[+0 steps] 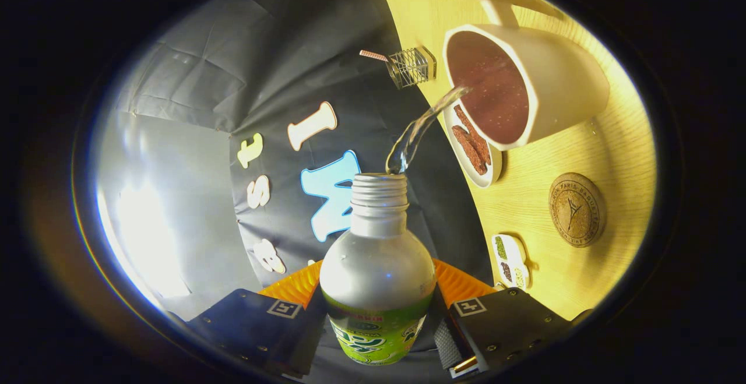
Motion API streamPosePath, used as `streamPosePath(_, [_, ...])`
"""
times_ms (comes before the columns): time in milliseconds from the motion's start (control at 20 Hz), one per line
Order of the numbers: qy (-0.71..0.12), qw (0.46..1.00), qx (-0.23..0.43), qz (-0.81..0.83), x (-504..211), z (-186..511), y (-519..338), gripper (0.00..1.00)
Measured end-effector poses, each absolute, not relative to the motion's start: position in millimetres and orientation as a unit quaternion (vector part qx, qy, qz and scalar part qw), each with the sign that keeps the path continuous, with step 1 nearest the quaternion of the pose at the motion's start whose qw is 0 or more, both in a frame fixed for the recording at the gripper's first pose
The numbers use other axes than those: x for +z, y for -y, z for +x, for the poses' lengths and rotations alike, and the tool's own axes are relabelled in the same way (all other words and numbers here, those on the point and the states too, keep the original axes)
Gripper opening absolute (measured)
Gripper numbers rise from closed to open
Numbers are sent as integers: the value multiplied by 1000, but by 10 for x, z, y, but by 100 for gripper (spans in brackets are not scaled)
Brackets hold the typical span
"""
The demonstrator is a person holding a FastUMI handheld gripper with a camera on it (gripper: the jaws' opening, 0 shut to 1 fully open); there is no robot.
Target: Take the bottle from table, then pour the juice into the cup, finally place the bottle on the coaster
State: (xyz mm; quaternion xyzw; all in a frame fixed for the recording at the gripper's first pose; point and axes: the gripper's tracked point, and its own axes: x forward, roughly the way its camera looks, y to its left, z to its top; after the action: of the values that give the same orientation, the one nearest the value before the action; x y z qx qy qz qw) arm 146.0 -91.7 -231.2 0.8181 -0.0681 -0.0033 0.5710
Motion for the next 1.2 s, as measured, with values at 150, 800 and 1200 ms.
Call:
streamPosePath(150, [74, 567, -2, 821, -2275, 1467, 918, 79])
streamPosePath(800, [83, 539, -6, 838, -2252, 1509, 968, 79])
streamPosePath(1200, [84, 524, -23, 847, -2400, 1495, 1068, 79])
